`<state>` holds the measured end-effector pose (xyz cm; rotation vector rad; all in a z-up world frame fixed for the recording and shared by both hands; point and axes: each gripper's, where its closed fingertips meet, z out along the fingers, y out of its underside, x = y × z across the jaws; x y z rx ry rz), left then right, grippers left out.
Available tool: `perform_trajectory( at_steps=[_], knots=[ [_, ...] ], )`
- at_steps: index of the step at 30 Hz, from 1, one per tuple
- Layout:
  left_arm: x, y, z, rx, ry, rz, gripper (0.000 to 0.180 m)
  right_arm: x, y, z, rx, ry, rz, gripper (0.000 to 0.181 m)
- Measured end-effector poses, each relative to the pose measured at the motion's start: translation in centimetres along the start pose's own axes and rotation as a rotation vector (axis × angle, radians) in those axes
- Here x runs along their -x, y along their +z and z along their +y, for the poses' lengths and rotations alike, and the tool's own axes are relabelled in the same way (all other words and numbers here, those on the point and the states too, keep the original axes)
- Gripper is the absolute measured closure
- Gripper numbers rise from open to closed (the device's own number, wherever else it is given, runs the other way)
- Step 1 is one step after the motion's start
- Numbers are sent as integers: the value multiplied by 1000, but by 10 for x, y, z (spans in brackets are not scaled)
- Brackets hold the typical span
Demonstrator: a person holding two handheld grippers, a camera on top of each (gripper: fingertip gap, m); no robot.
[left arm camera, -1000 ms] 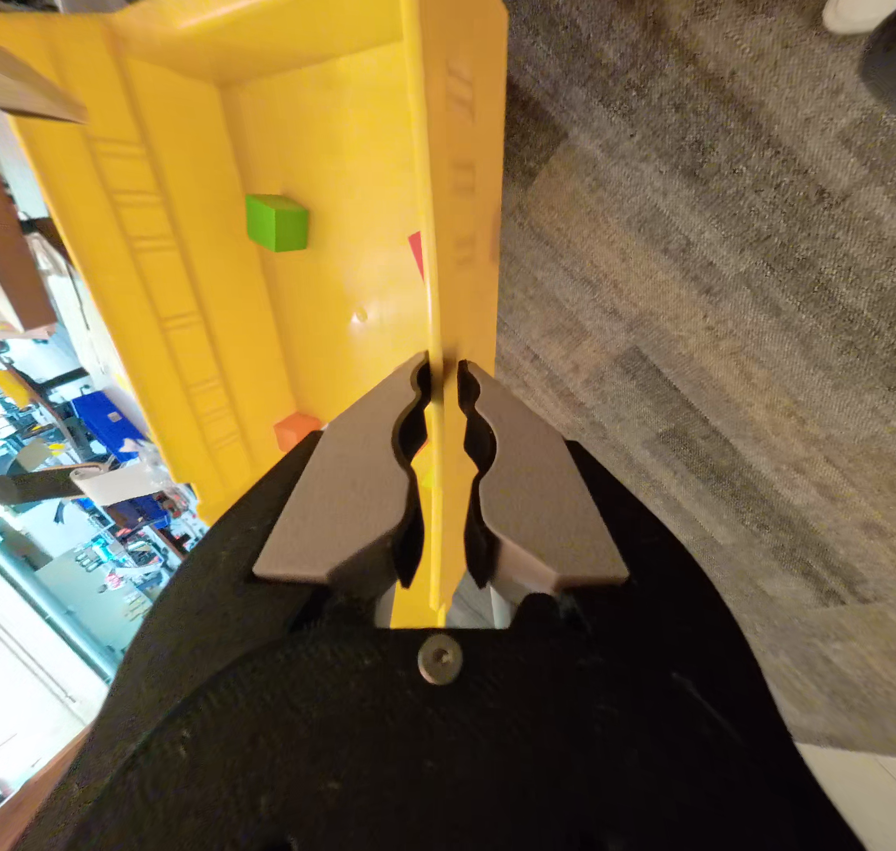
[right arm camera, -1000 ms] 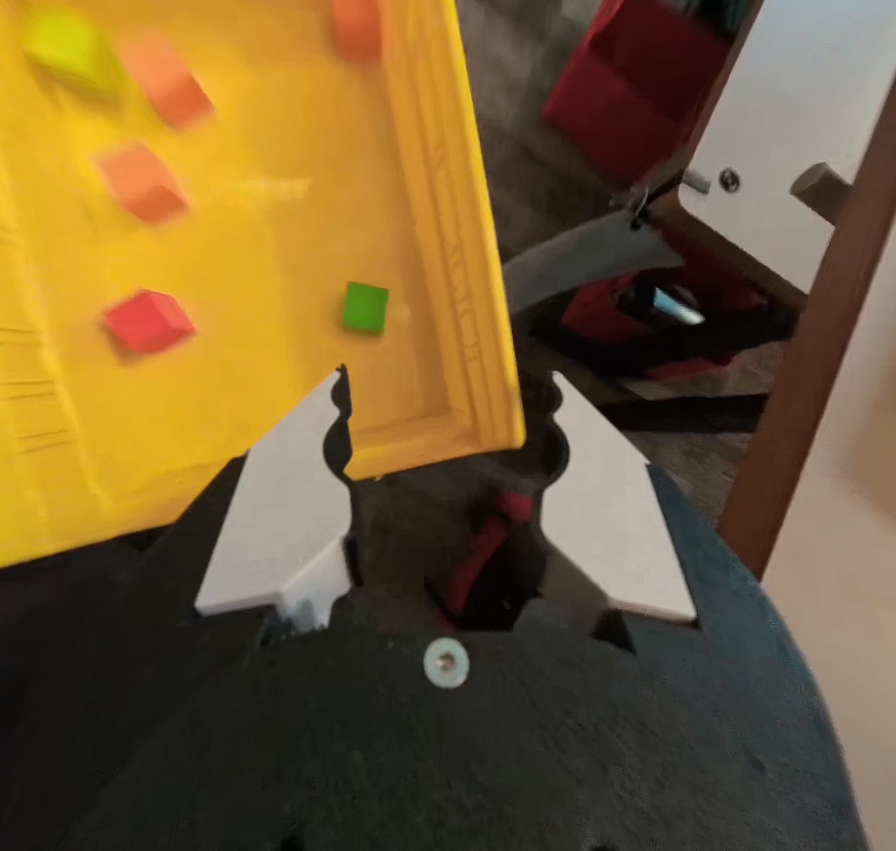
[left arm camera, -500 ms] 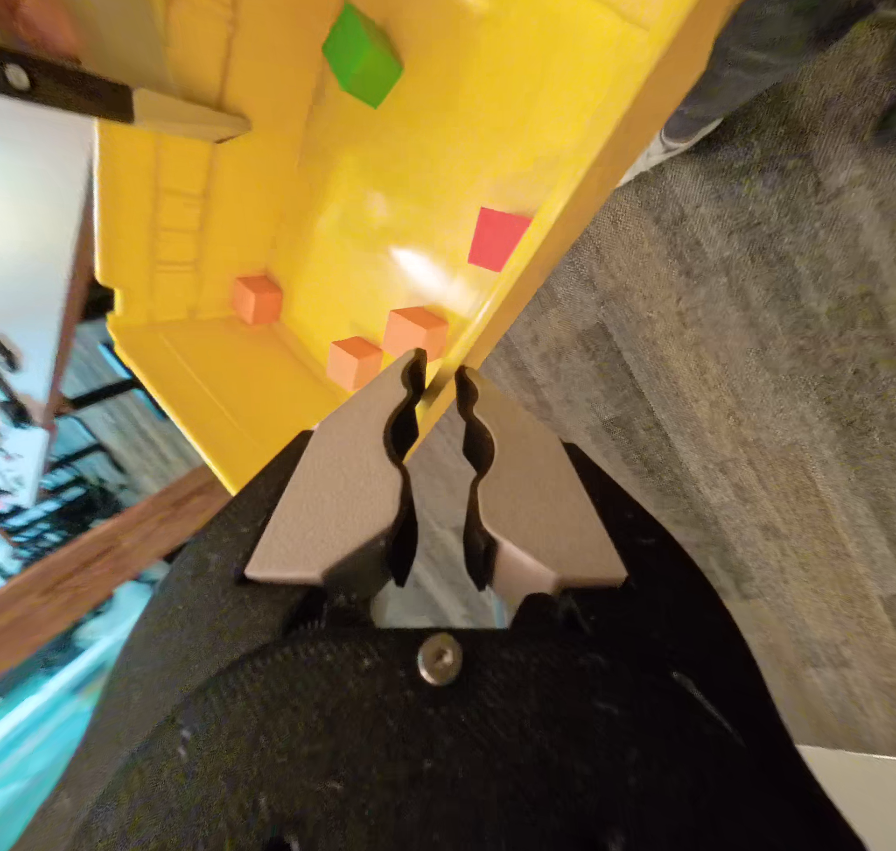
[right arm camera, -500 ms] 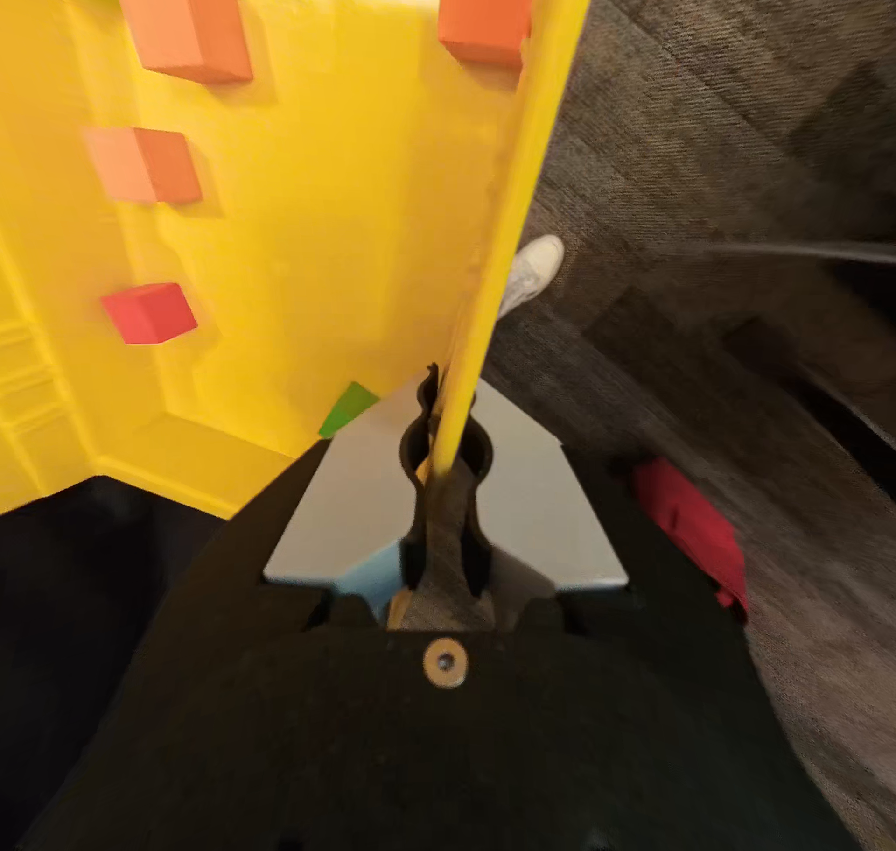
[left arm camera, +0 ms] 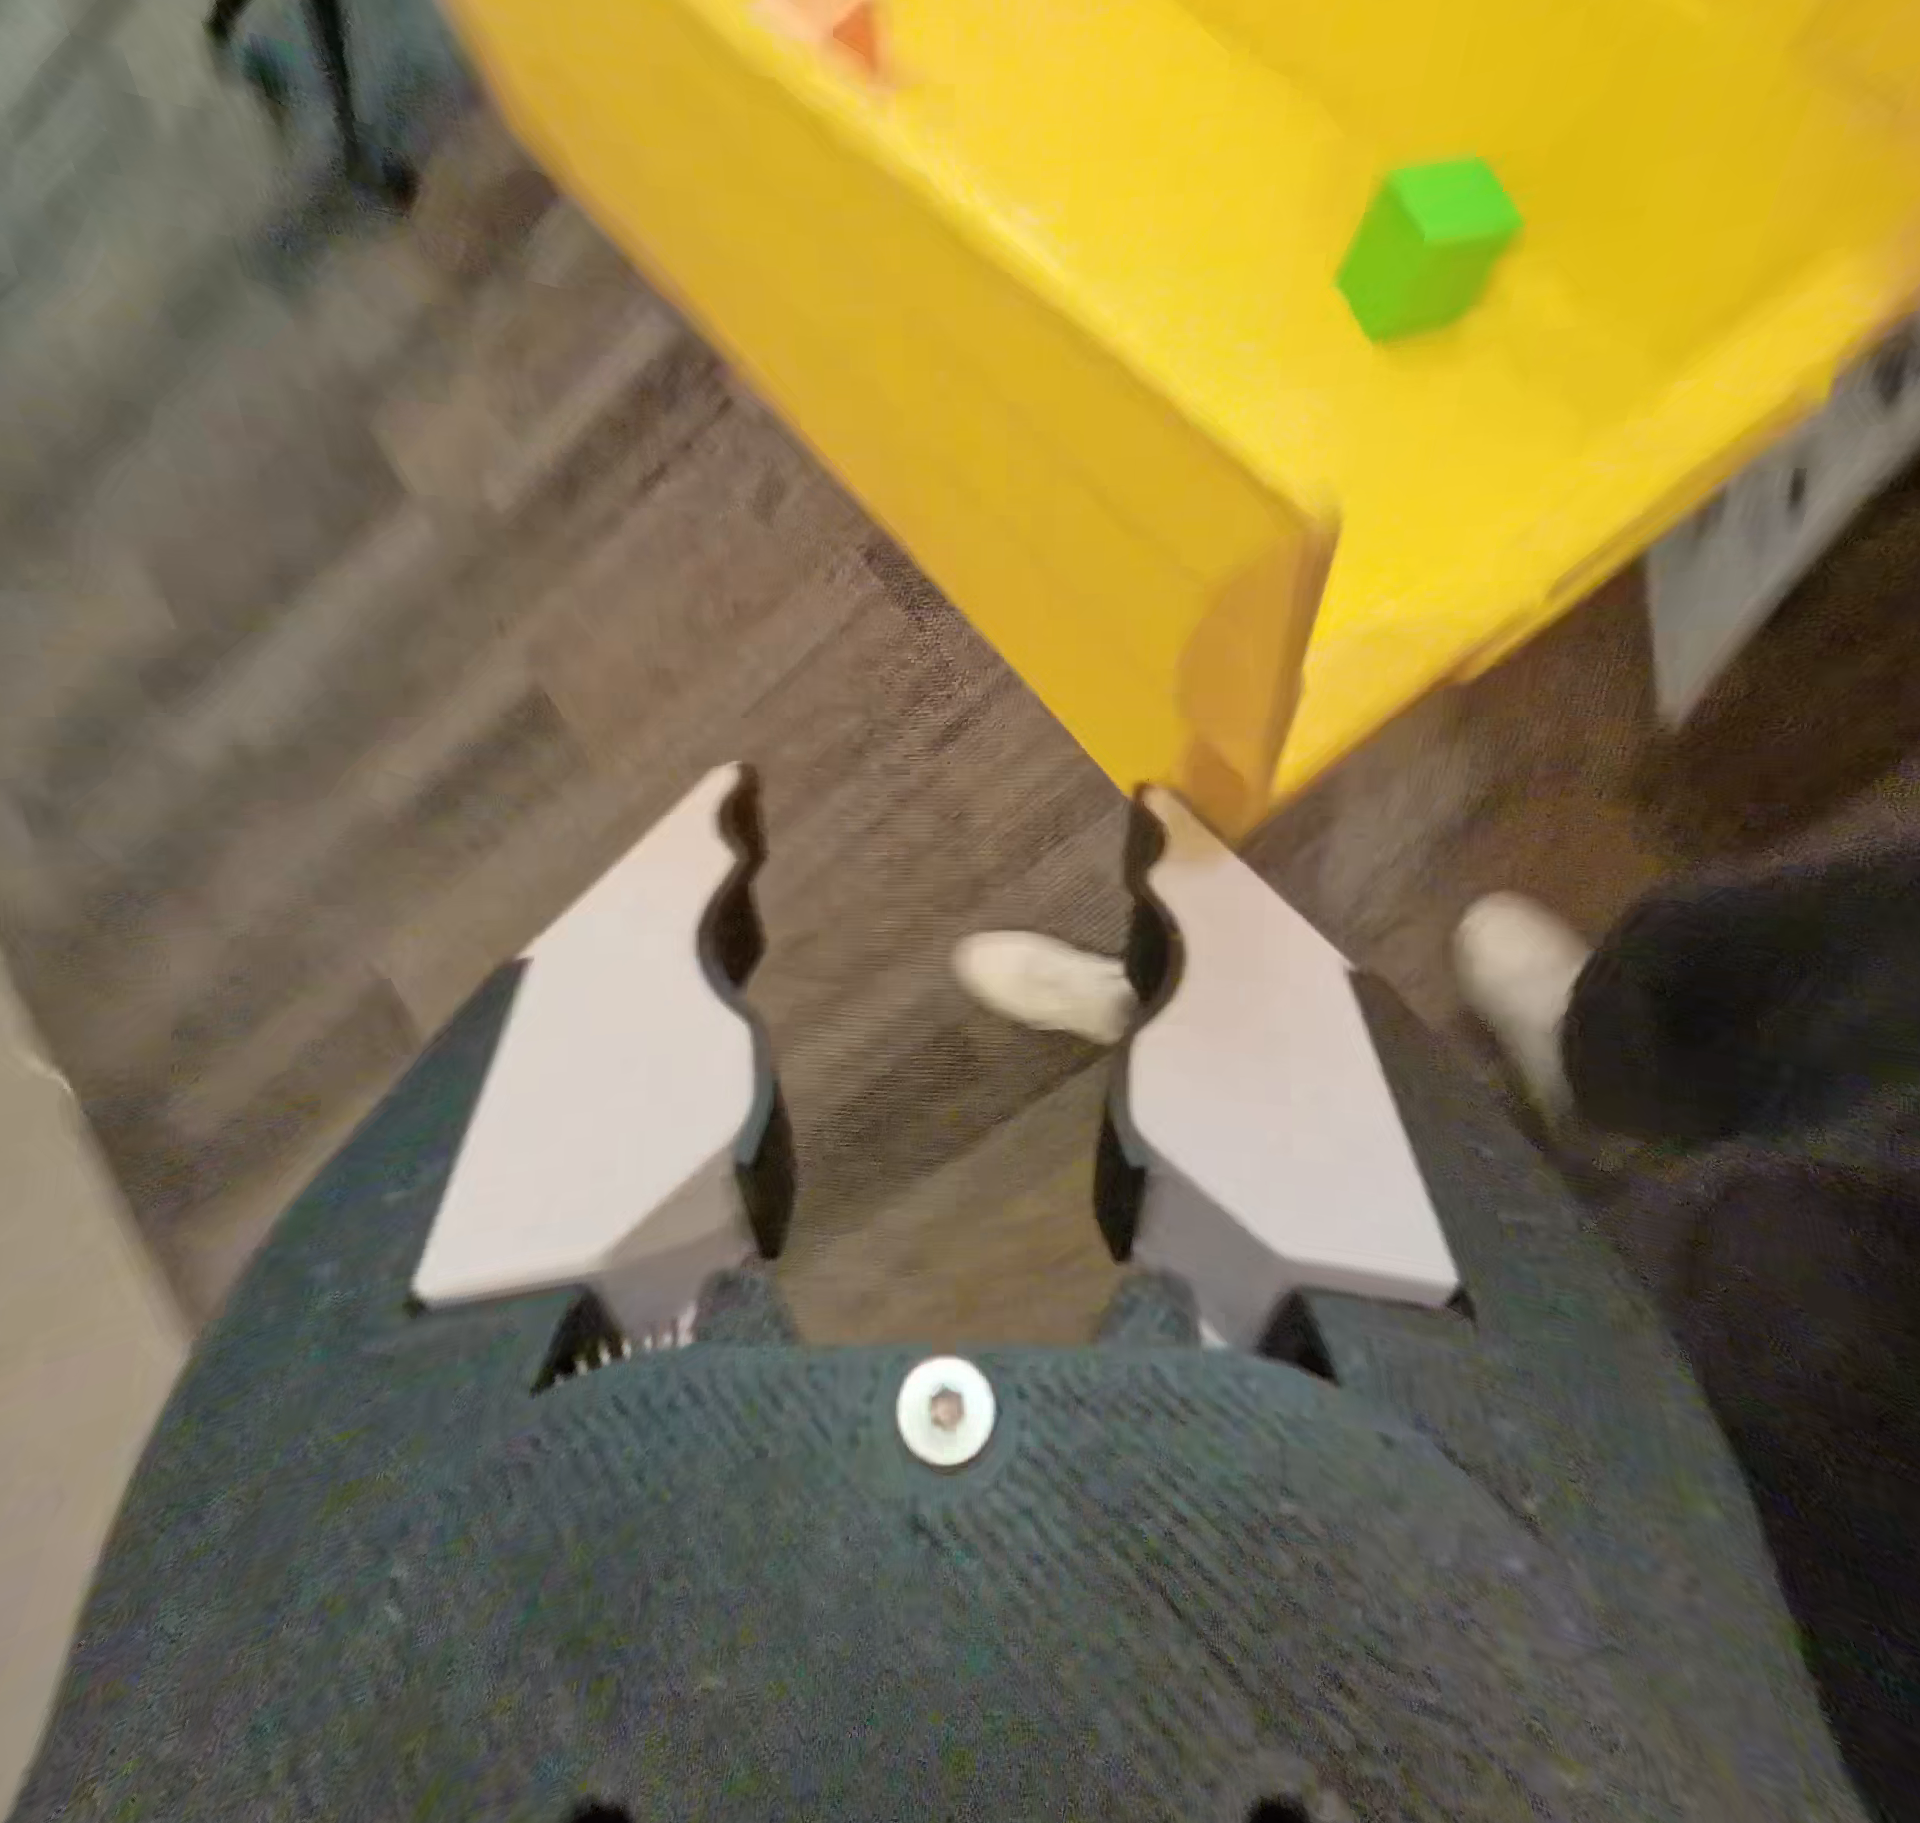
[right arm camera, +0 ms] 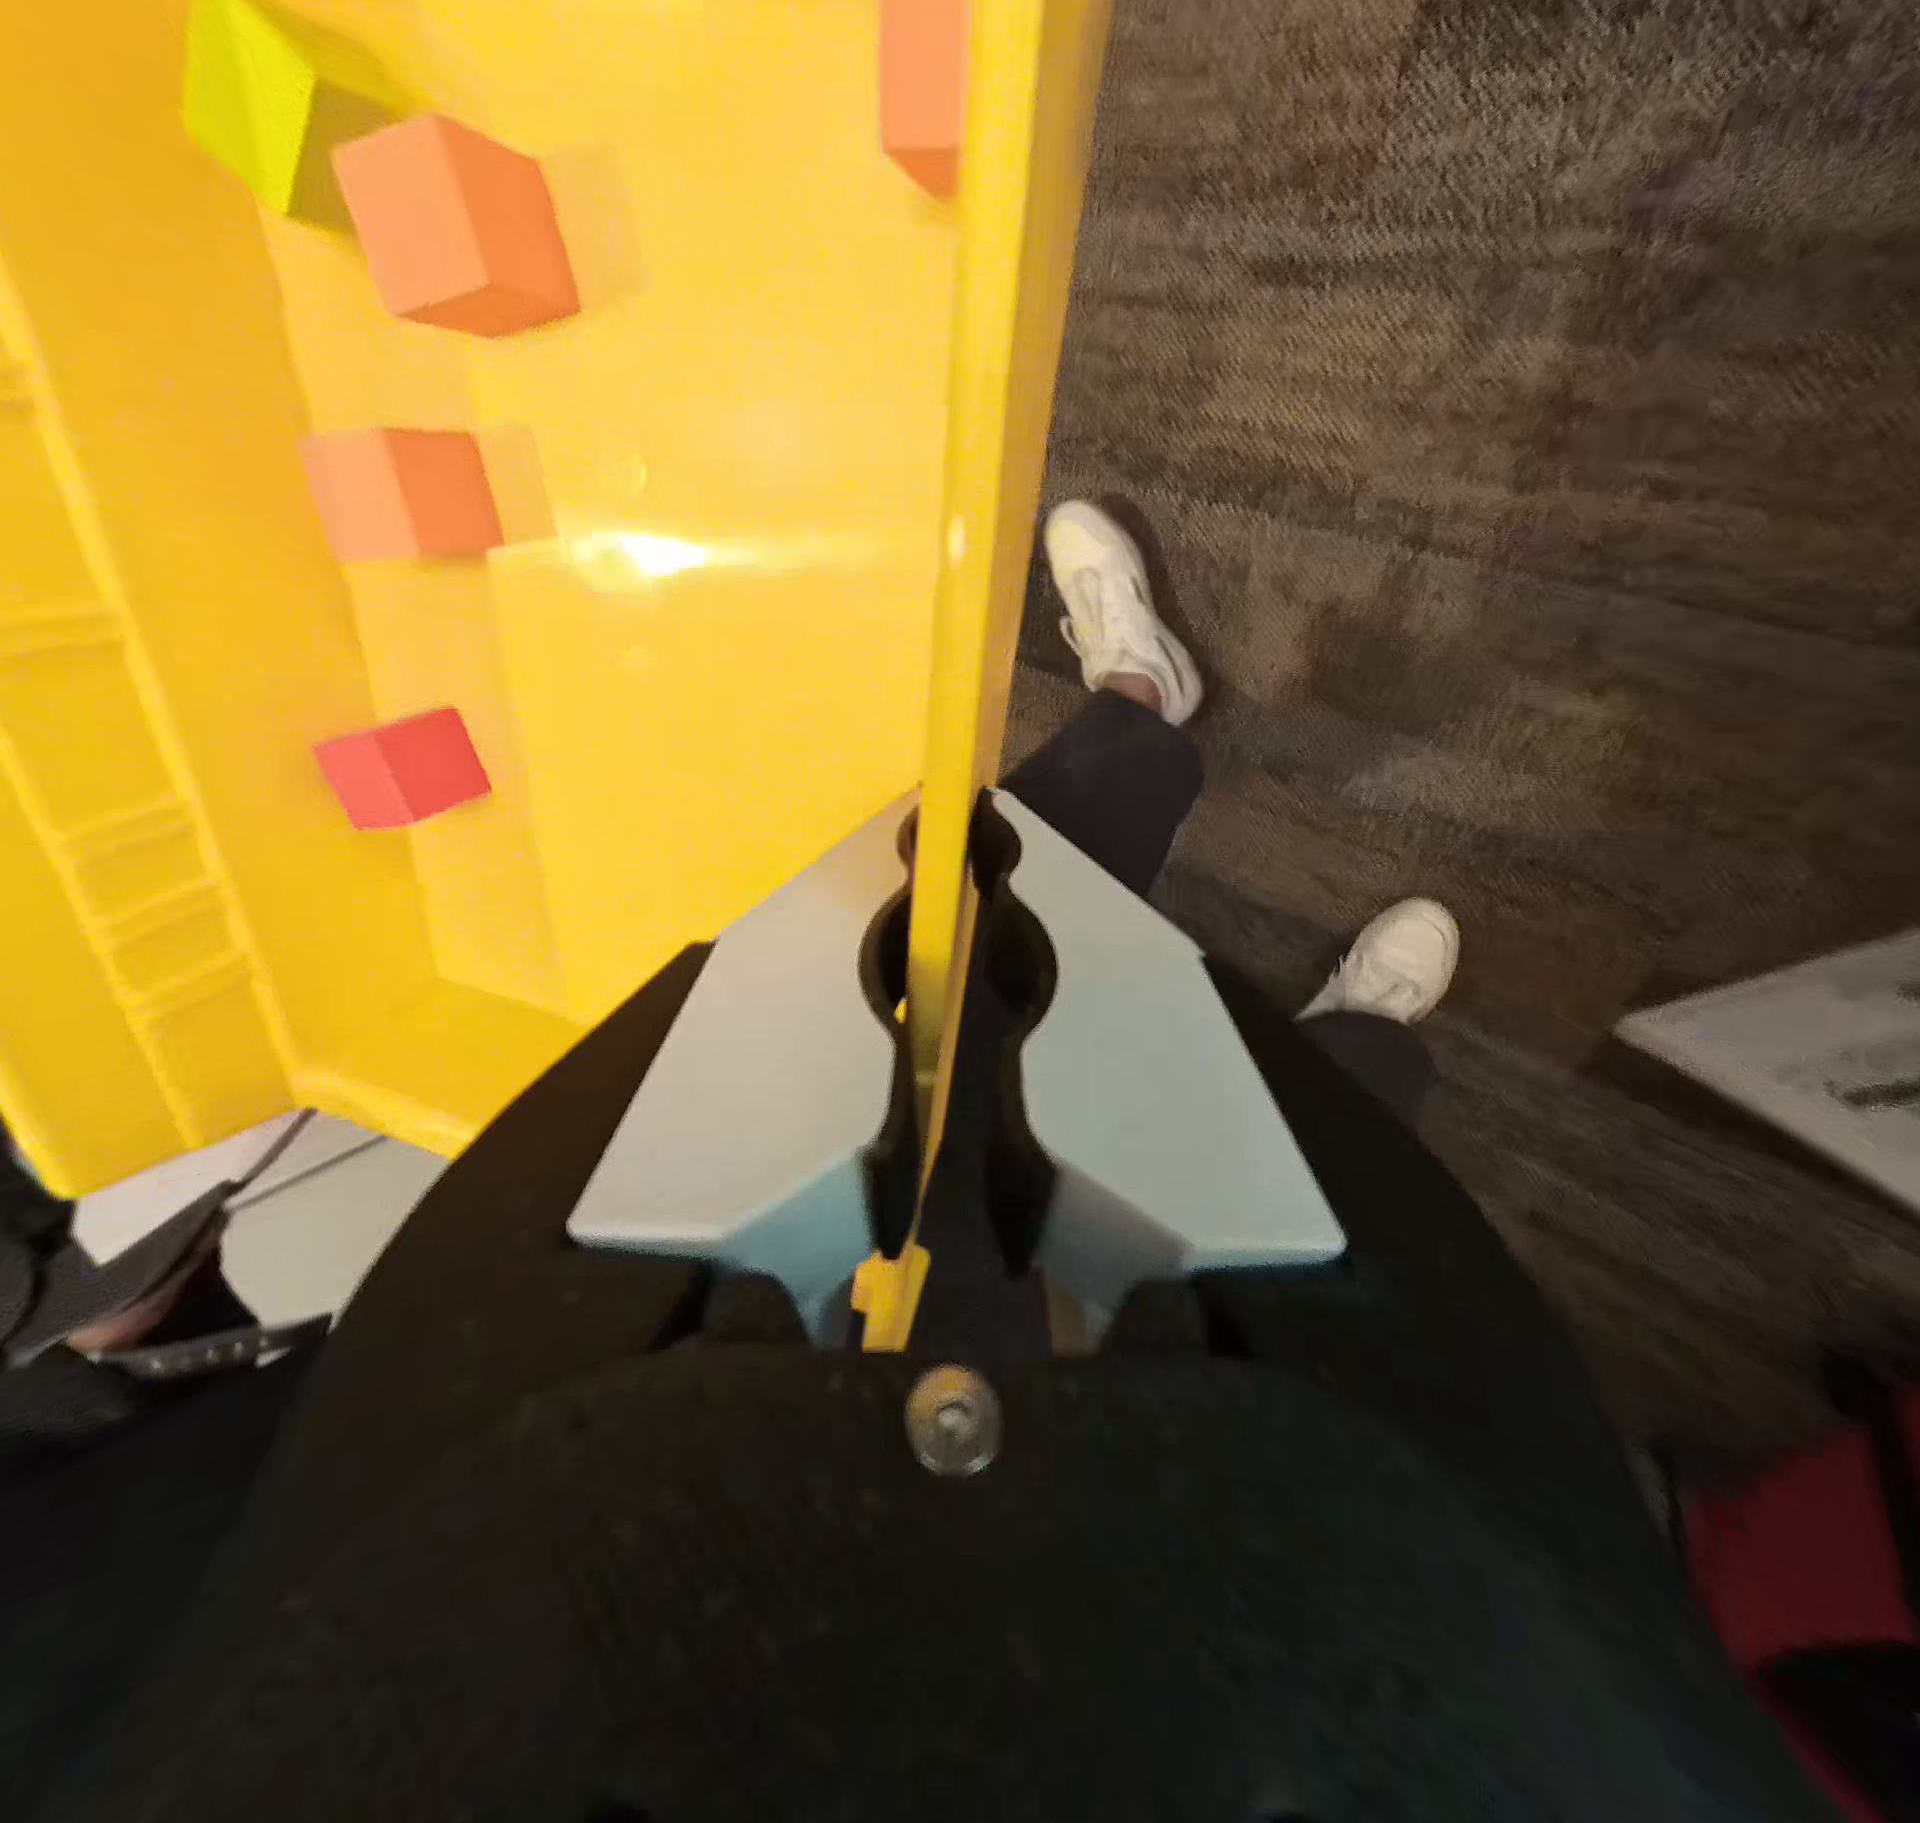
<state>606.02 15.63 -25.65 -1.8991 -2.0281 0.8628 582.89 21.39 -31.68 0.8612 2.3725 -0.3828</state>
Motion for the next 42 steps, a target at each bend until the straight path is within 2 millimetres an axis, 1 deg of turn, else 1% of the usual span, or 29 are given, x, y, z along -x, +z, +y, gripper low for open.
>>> perform_trajectory(
  at_steps=[1, 2, 3, 4, 5, 6, 7, 8, 9, 11, 12, 13, 14, 15, 17, 18, 20, 22, 23, 25, 27, 29, 32, 33, 34, 36, 37, 39, 42],
  knots=[
    [27, 10, 3, -13, -175, 11, 118, 8, 10, -27, -6, -2, 13, 178],
    [48, 18, 0, -54, -334, 86, 120, 17, 20, -53, -12, -8, 31, 178],
    [73, 21, -10, -141, -480, 181, 117, 26, 31, -80, -19, -14, 48, 178],
    [102, 19, -26, -270, -614, 287, 115, 37, 41, -107, -20, -18, 71, 178],
    [135, 18, -40, -379, -738, 383, 105, 49, 52, -132, -16, -17, 91, 178],
    [169, 24, -47, -409, -846, 454, 94, 62, 62, -156, -8, -14, 103, 178],
    [198, 34, -52, -380, -903, 519, 89, 78, 73, -179, 3, -23, 112, 179],
    [223, 49, -54, -321, -906, 549, 76, 97, 84, -202, 9, -41, 116, 179],
    [250, 63, -57, -276, -872, 558, 70, 117, 95, -226, 9, -59, 109, 178],
    [302, 88, -76, -267, -827, 562, 70, 159, 119, -273, -3, -94, 95, 178],
    [331, 99, -86, -240, -845, 561, 70, 181, 130, -297, -8, -118, 90, 178],
    [357, 116, -91, -183, -873, 542, 73, 204, 139, -318, -6, -155, 86, 178],
    [387, 136, -85, -87, -886, 472, 79, 224, 148, -339, -2, -202, 90, 178],
    [421, 154, -77, -10, -874, 384, 102, 242, 157, -364, 1, -254, 103, 177],
    [484, 178, -76, -3, -896, 312, 130, 273, 172, -418, 0, -348, 127, 176],
    [513, 190, -75, -5, -923, 288, 138, 288, 182, -447, -3, -381, 125, 173],
    [584, 221, -73, 6, -891, 172, 157, 321, 206, -501, 0, -423, 74, 162],
    [657, 257, -66, 49, -839, 47, 179, 355, 234, -555, 22, -470, 18, 149],
    [687, 276, -65, 88, -848, 51, 180, 370, 249, -582, 32, -497, 10, 145],
    [743, 306, -75, 173, -944, 140, 180, 393, 277, -639, 27, -572, 41, 131],
    [805, 324, -88, 258, -947, 138, 179, 423, 303, -691, 64, -661, 50, 113],
    [871, 335, -105, 267, -965, 101, 179, 453, 322, -746, 116, -768, 63, 105],
    [962, 349, -126, 237, -1043, 64, 179, 514, 337, -828, 92, -854, -28, 93],
    [990, 356, -131, 224, -1074, 69, 179, 534, 339, -856, 60, -876, -68, 92],
    [1018, 365, -133, 219, -1098, 70, 179, 552, 342, -885, 15, -903, -104, 98],
    [1069, 392, -131, 244, -1118, 62, 178, 576, 350, -944, -79, -969, -145, 108],
    [1095, 409, -128, 262, -1122, 57, 179, 580, 359, -974, -104, -999, -134, 111],
    [1149, 447, -124, 297, -1129, 57, 179, 580, 384, -1032, -112, -1032, -87, 111],
    [1229, 504, -123, 340, -1140, 87, 179, 586, 420, -1125, -110, -1022, -25, 110]
  ],
)
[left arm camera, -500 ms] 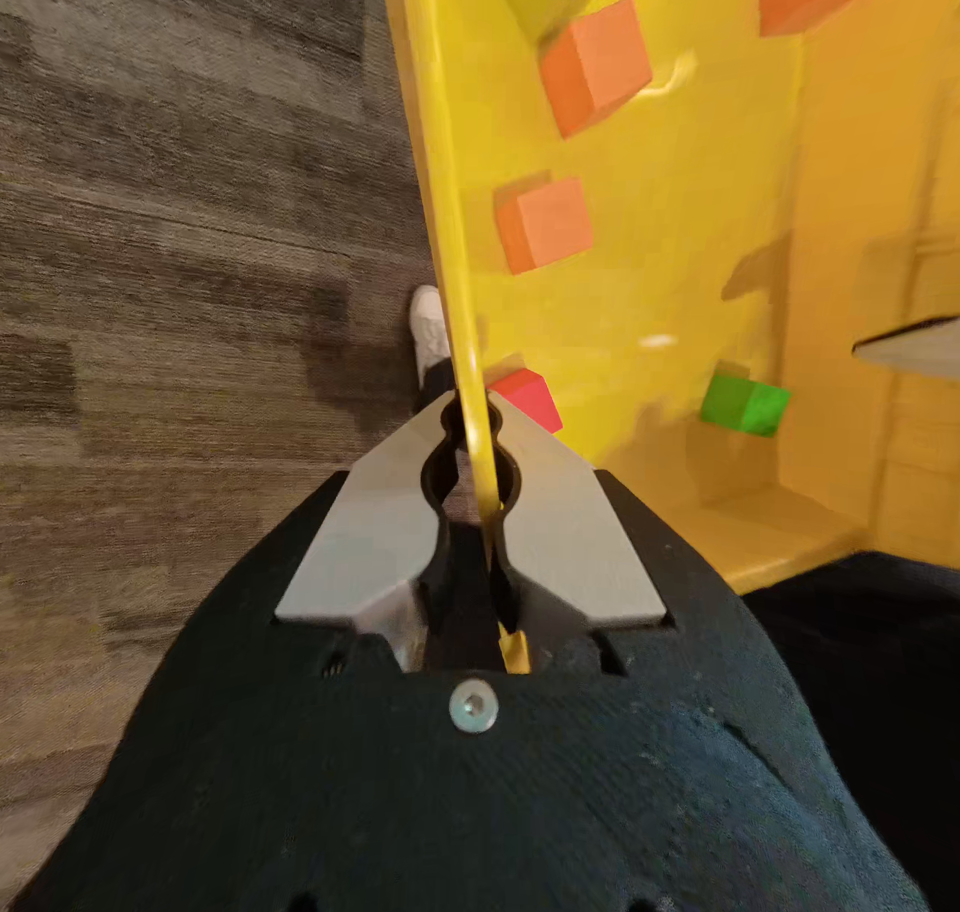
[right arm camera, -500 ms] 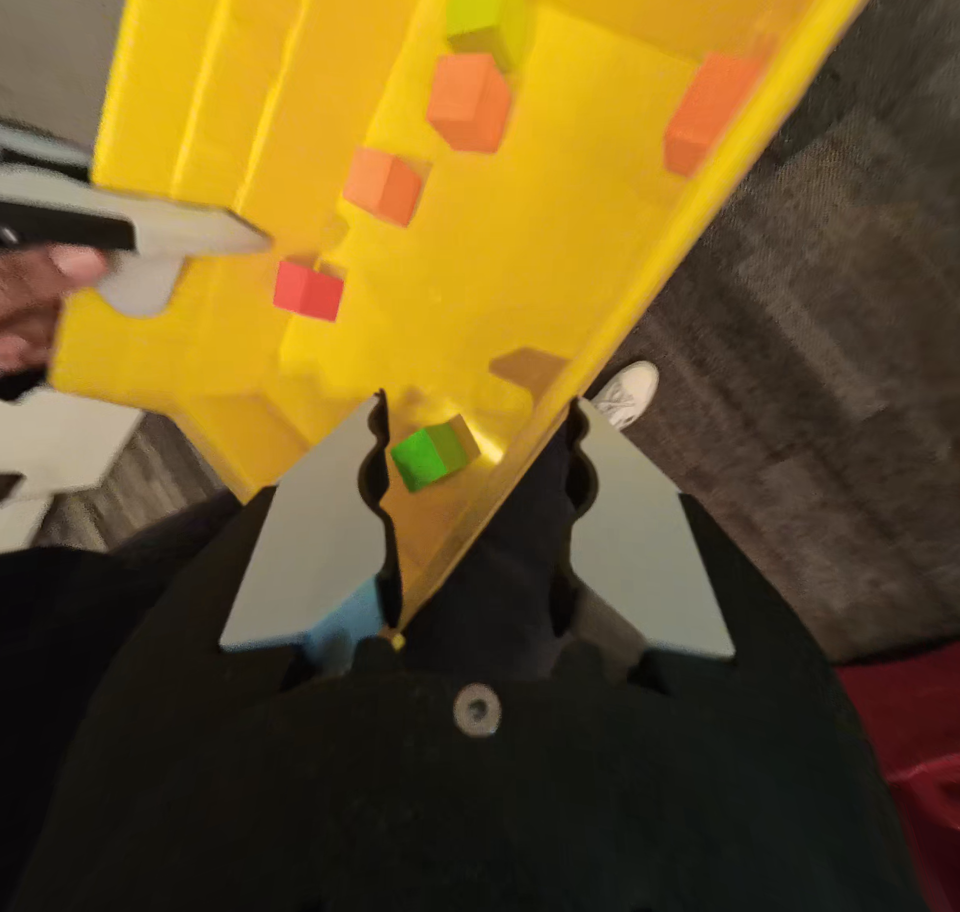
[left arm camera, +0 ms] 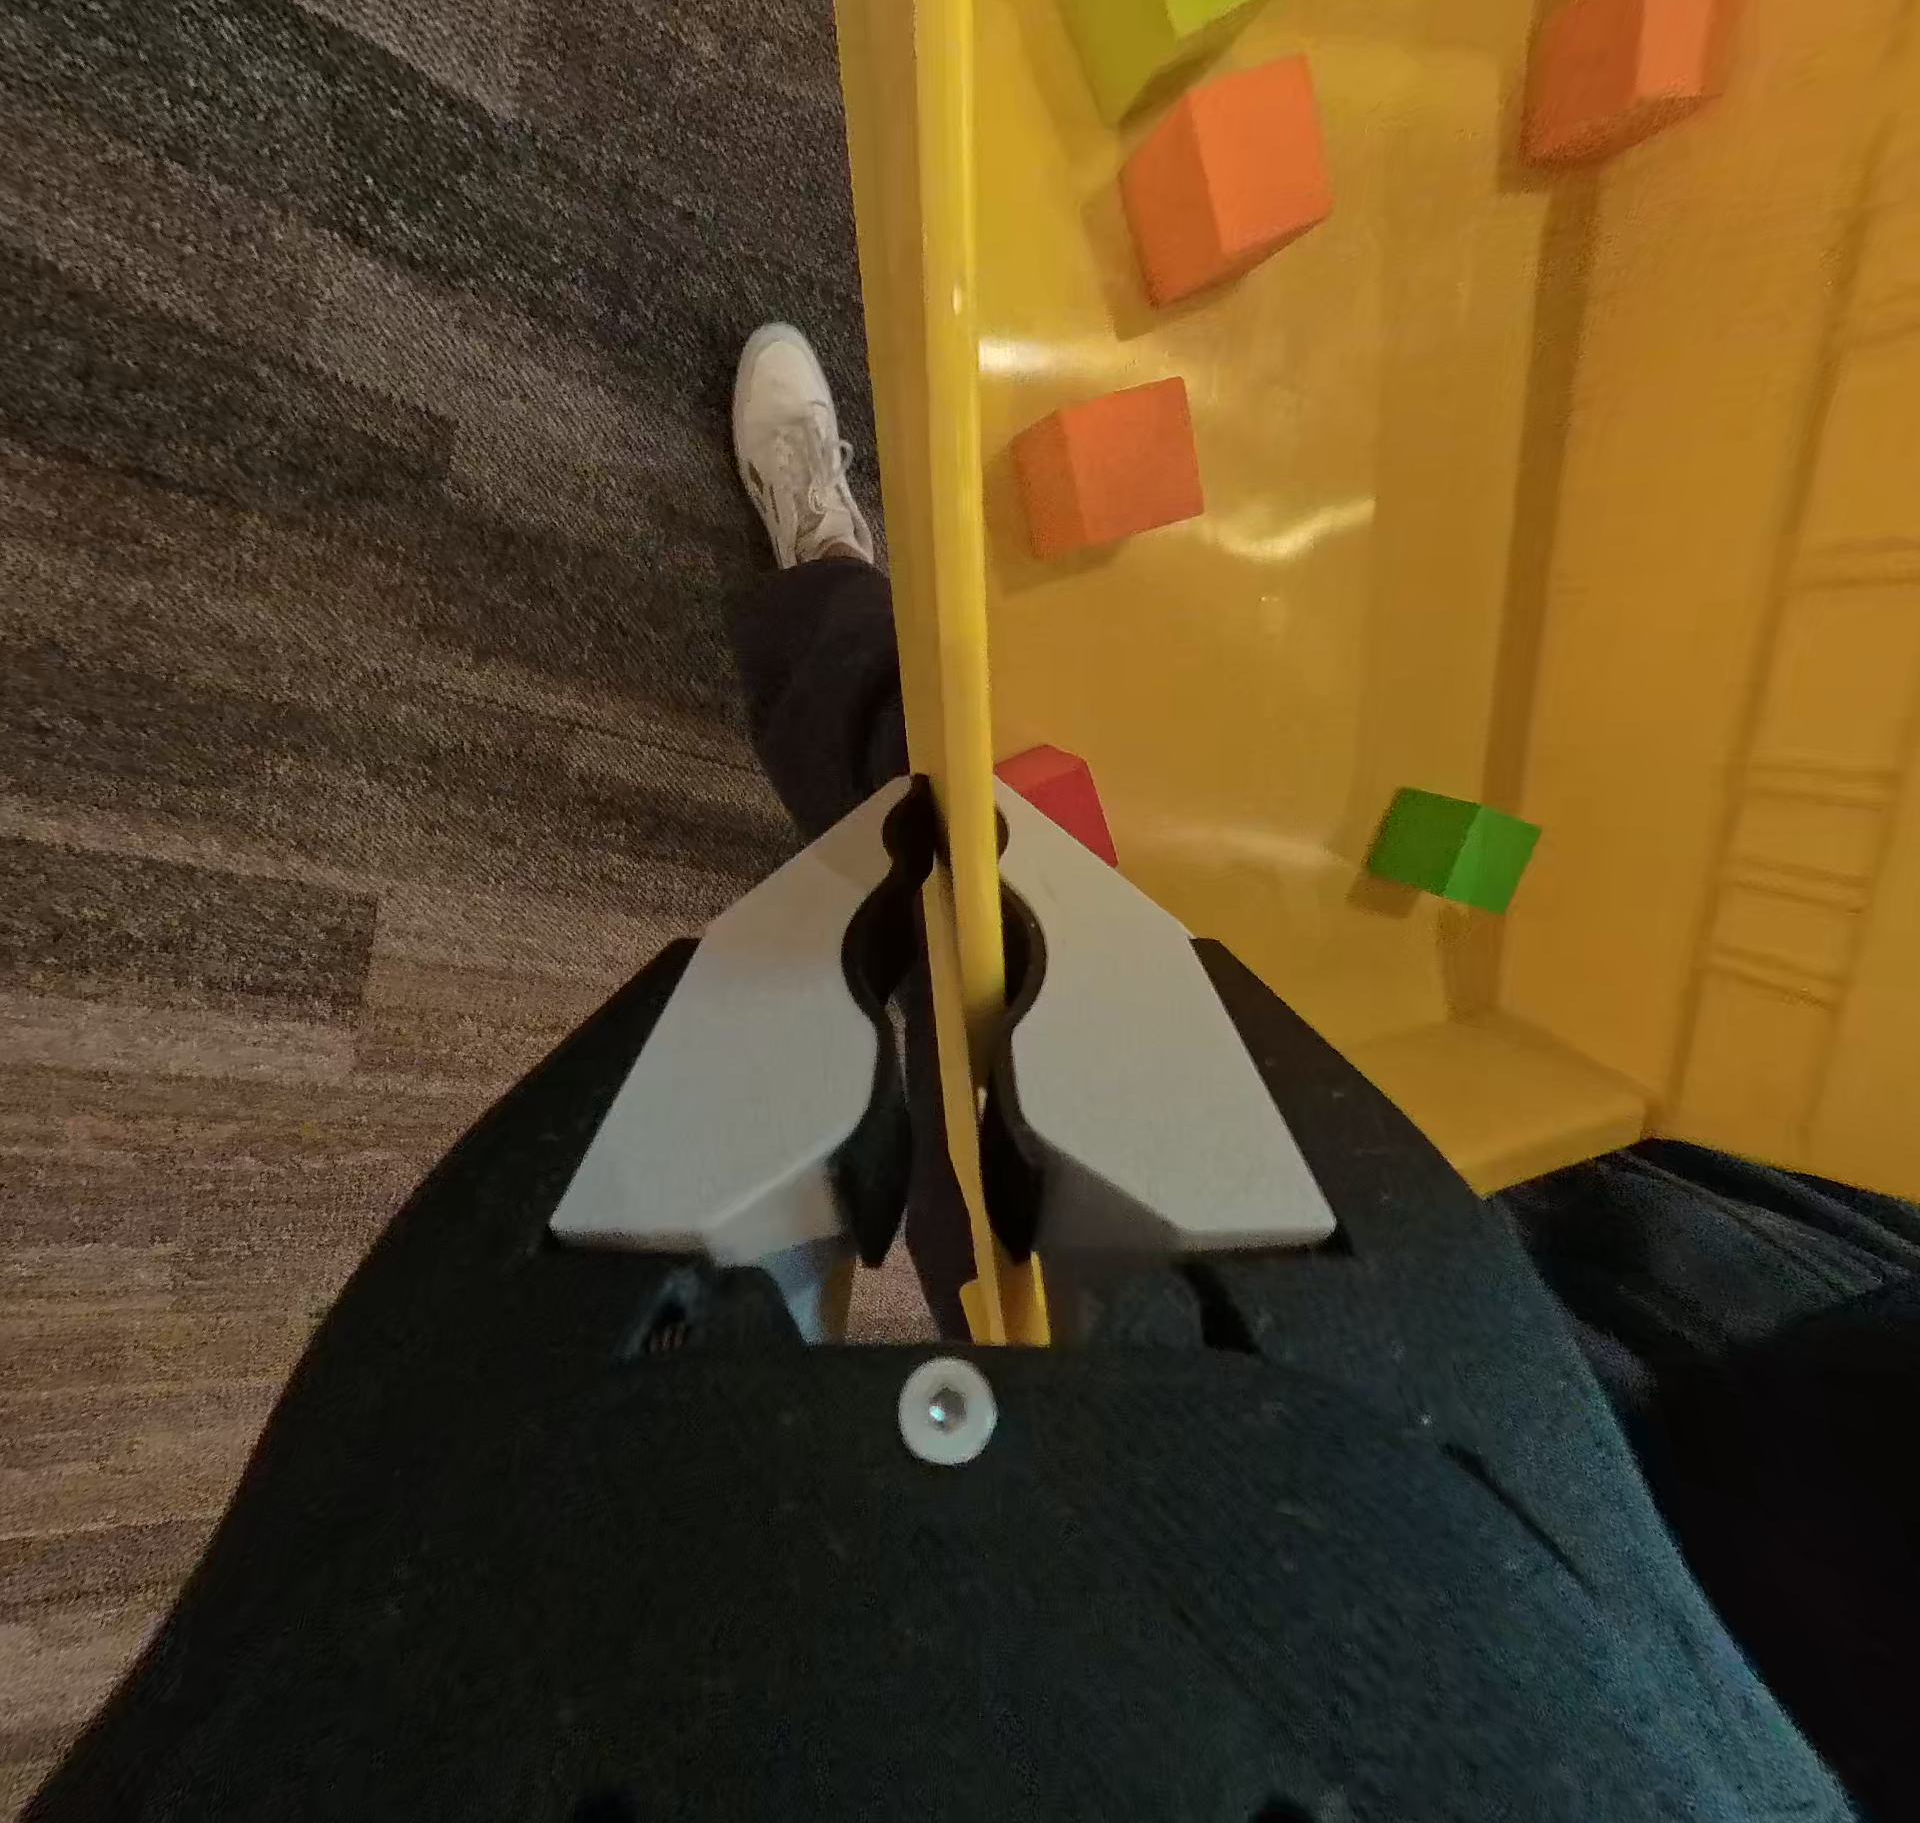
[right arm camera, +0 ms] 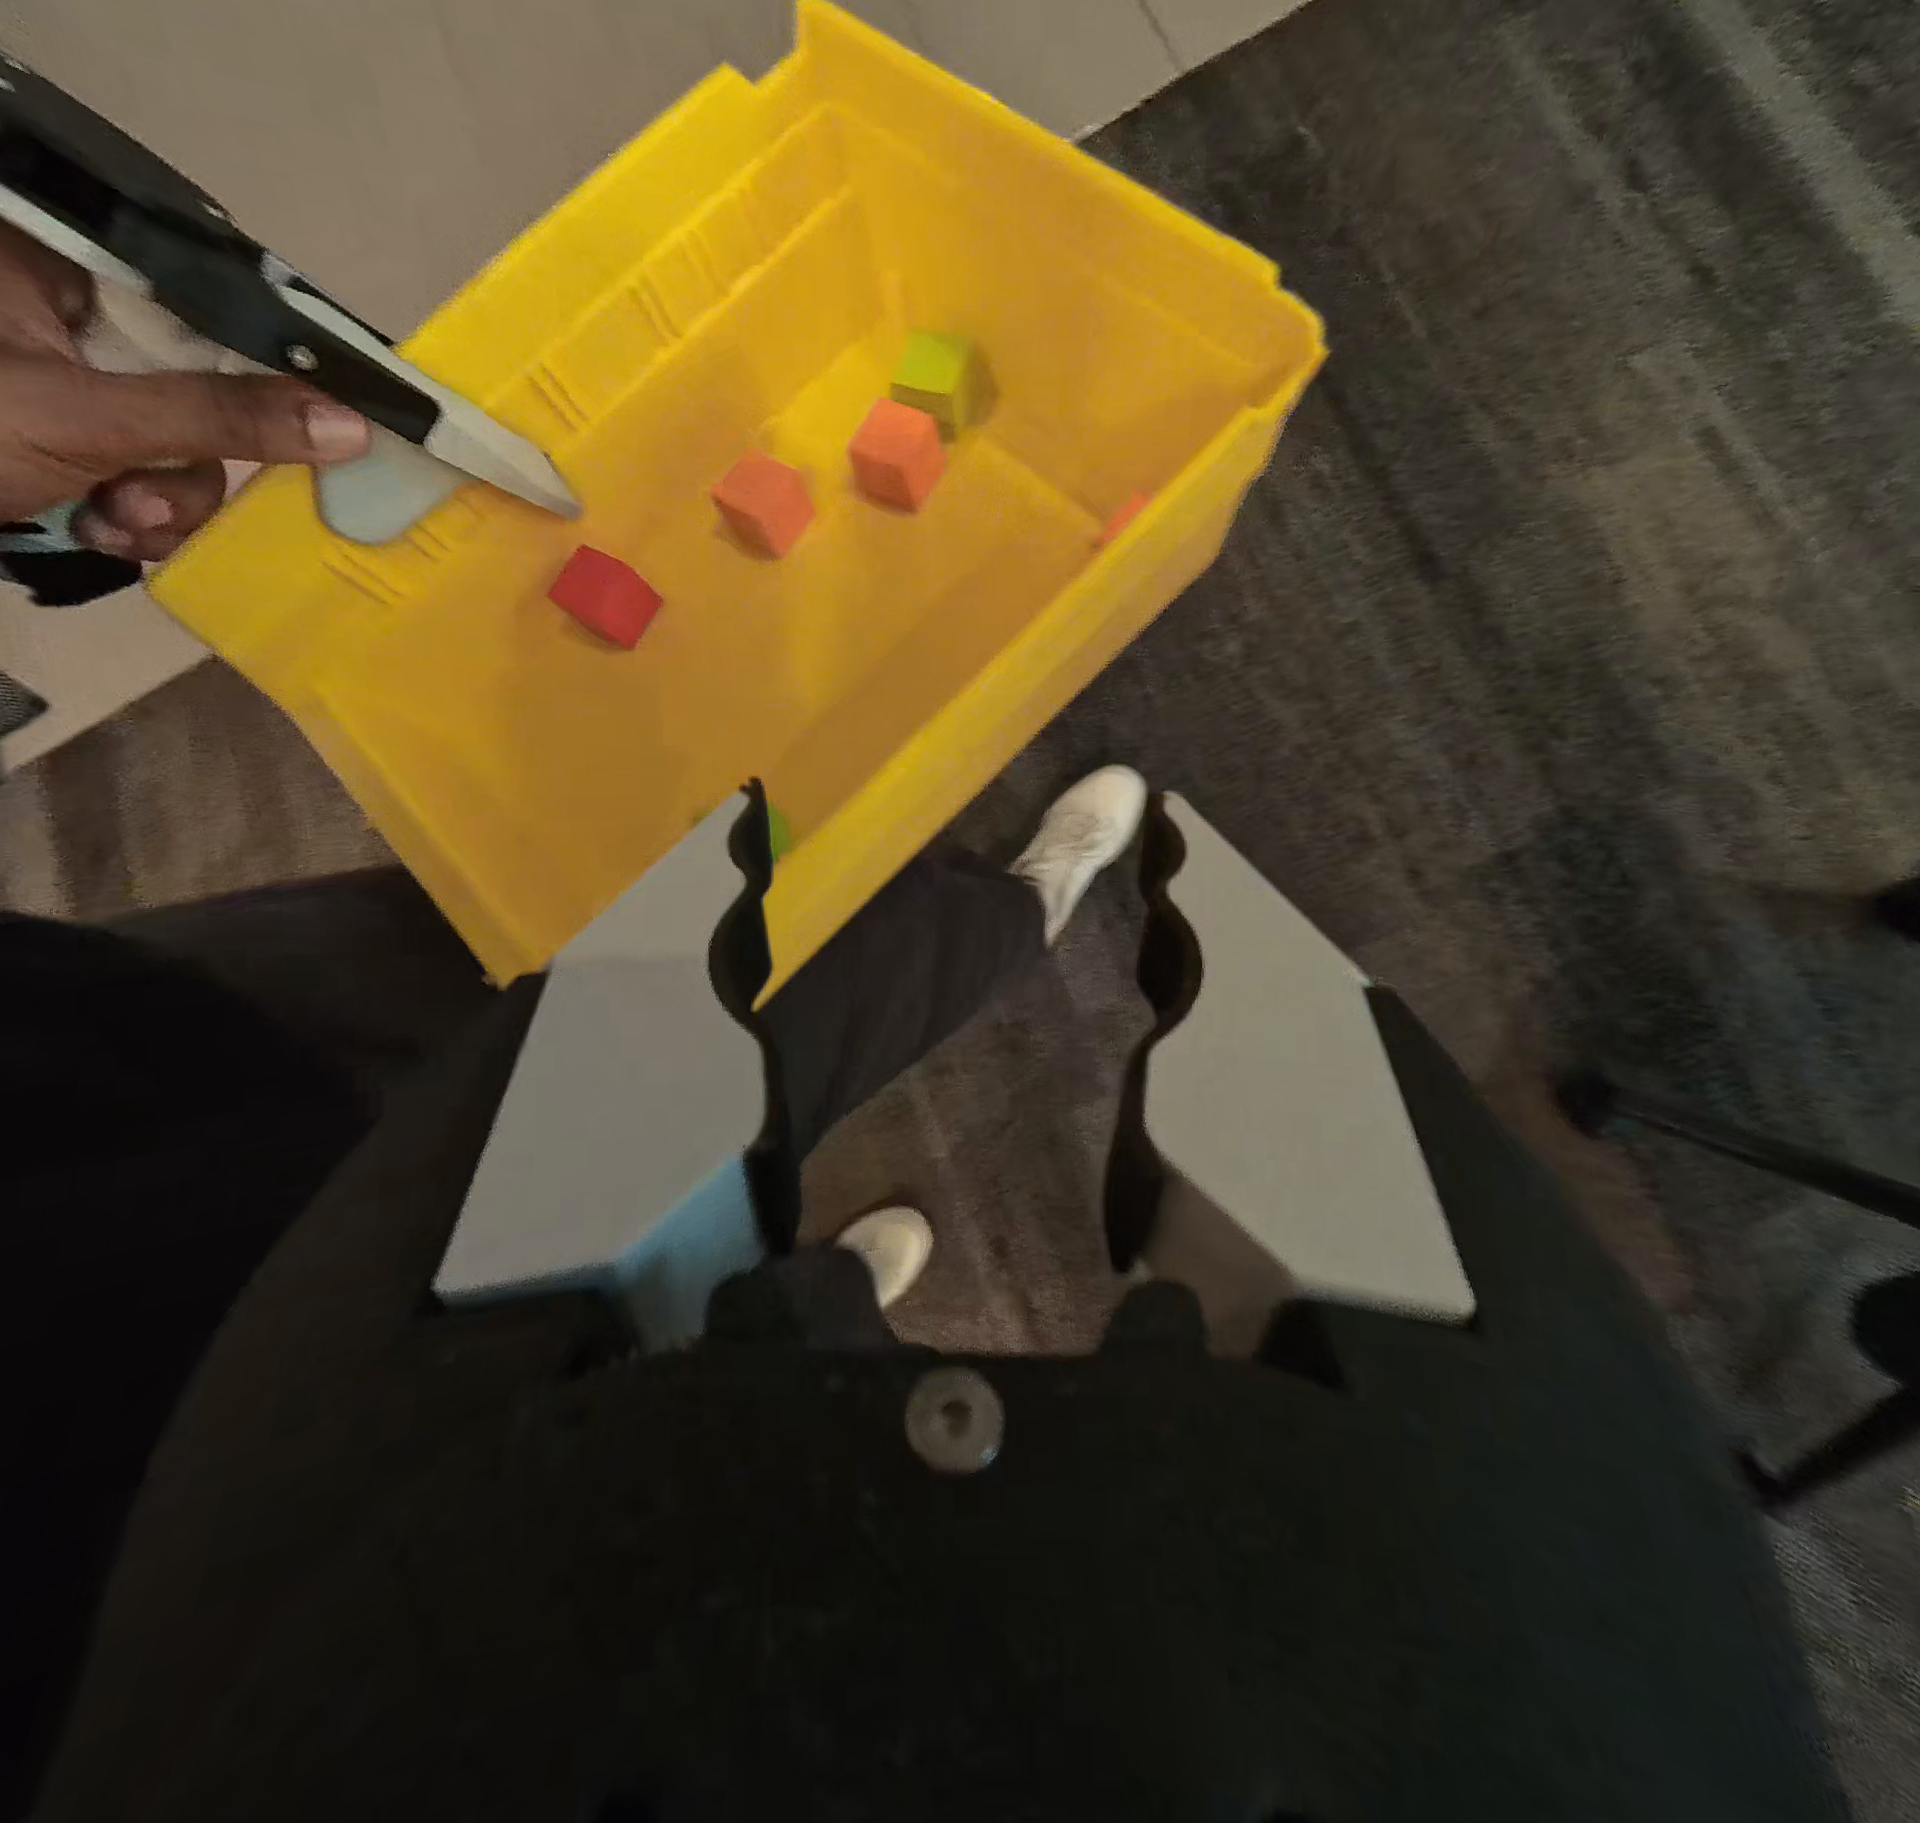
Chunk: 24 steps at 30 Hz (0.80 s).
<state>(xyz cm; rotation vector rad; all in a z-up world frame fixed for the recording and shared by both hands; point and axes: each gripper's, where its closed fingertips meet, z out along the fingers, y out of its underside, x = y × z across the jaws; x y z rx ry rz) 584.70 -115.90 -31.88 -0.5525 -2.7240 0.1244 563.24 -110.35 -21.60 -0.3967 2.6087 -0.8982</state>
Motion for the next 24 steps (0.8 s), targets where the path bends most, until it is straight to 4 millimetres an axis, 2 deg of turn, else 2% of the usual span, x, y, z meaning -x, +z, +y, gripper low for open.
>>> perform_trajectory(
  at_steps=[2, 3, 5, 7, 9, 10, 12, 13, 16, 18, 20, 22, 24],
  knots=[
    [11, 13, -66, 17, -33, 25, 179, -54, 18, -41, 55, -23, 72, 111],
    [12, 17, -99, 18, -31, 32, 179, -78, 21, -66, 80, -65, 122, 119],
    [10, 17, -176, 4, 1, 33, 179, -127, 21, -125, 64, -200, 268, 127],
    [3, 14, -254, -9, 48, 42, 179, -172, 19, -185, 7, -334, 423, 129],
    [-10, 14, -337, -32, 111, 40, 179, -214, 24, -237, -81, -392, 543, 131],
    [-15, 17, -377, -40, 142, 41, 179, -238, 29, -261, -148, -382, 598, 137],
    [-29, 30, -458, -49, 174, 58, 179, -298, 41, -300, -297, -302, 721, 151],
    [-37, 40, -499, -56, 184, 64, 179, -330, 50, -315, -339, -272, 746, 149],
    [-60, 73, -613, -66, 201, 67, 179, -422, 87, -354, -358, -193, 718, 142],
    [-79, 95, -687, -61, 204, 72, 179, -477, 109, -388, -418, -71, 606, 135],
    [-99, 110, -758, -47, 207, 70, 179, -527, 122, -434, -477, 14, 452, 126],
    [-117, 120, -824, -56, 232, 45, 179, -572, 128, -488, -491, 25, 315, 114],
    [-143, 131, -892, -72, 250, 50, 179, -617, 137, -535, -477, 21, 247, 109]
  ],
)
